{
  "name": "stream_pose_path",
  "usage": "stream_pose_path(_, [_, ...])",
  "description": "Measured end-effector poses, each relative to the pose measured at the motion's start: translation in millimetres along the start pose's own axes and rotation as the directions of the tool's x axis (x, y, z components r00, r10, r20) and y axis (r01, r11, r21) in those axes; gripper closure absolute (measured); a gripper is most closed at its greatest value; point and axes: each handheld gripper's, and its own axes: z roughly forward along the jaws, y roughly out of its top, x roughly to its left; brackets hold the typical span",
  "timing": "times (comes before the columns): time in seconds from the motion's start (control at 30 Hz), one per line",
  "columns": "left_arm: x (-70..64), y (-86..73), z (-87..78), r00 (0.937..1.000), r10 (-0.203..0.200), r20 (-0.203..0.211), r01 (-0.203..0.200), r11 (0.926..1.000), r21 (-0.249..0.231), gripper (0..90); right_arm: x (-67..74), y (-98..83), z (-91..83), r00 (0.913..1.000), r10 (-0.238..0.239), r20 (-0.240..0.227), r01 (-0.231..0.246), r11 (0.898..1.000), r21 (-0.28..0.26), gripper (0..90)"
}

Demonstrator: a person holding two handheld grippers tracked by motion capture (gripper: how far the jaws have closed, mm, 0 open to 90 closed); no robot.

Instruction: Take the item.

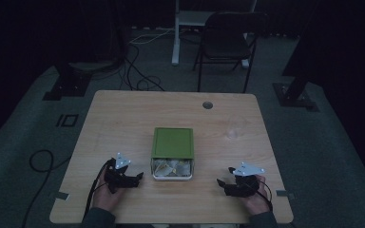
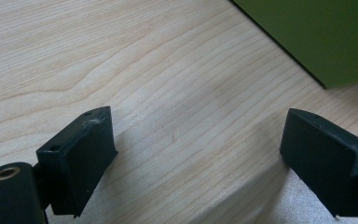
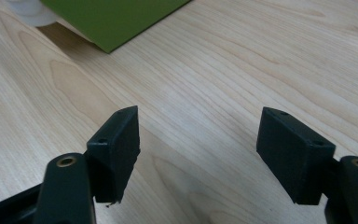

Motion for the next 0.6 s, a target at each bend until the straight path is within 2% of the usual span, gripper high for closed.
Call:
stream_pose_path(0.13, [0.0, 0.0, 0.0, 1.0, 0.0, 0.0, 0.0, 1.0, 0.0, 10.8, 1.7, 3.4, -2.3, 0.9996, 0.004, -0.03, -0.004, 1.0, -0.019, 33.7])
stream_pose_path(0.6, [0.0, 0.0, 0.0, 1.0, 0.0, 0.0, 0.0, 1.0, 0.0, 10.8, 11.3, 13.3, -8.2, 0.9984, -0.024, -0.052, 0.021, 0.999, -0.048, 35.9])
